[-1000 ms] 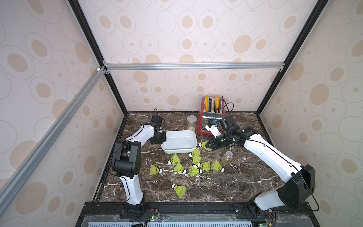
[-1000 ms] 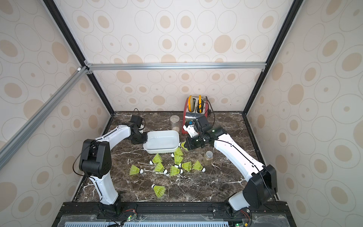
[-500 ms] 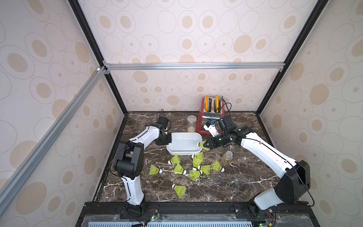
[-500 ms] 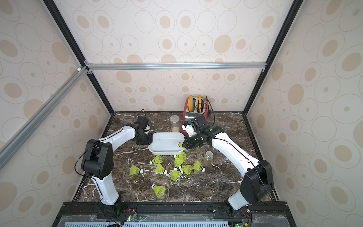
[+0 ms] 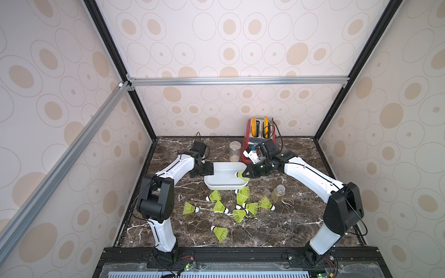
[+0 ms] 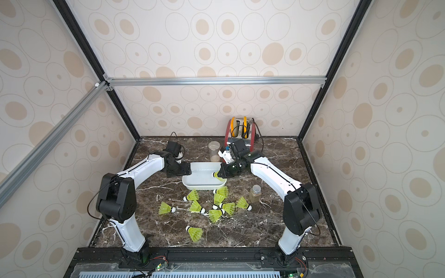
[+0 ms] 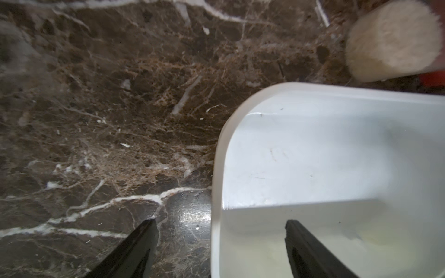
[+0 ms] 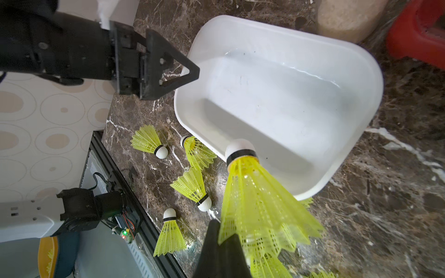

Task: Put the shuttlecocks into the storage box
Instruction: Move the storage box to the center of the board, then place the shuttlecock in the storage box.

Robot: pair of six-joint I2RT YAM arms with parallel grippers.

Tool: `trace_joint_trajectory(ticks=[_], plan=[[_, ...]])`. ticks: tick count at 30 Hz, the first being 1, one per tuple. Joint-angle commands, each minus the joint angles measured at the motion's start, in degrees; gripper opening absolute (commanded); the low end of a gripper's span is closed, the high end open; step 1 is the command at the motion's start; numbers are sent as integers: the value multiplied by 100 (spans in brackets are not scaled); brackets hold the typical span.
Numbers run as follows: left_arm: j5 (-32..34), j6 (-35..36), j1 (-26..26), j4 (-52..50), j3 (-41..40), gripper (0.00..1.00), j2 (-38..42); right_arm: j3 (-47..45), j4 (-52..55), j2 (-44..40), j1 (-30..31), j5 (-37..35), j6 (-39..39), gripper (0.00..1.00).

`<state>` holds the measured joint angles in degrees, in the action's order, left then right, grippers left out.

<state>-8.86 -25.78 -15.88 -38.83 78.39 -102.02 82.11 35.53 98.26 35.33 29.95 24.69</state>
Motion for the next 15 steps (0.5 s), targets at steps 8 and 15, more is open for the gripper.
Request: trace_joint_trajectory(ticks=[8, 15], plan=[[-441, -880, -273, 721, -1434, 81, 2346, 464, -943, 777, 171, 266, 496, 0], [-678, -1149, -354, 385, -2308, 80, 4132, 1014, -1296, 1510, 499, 308, 668, 0]])
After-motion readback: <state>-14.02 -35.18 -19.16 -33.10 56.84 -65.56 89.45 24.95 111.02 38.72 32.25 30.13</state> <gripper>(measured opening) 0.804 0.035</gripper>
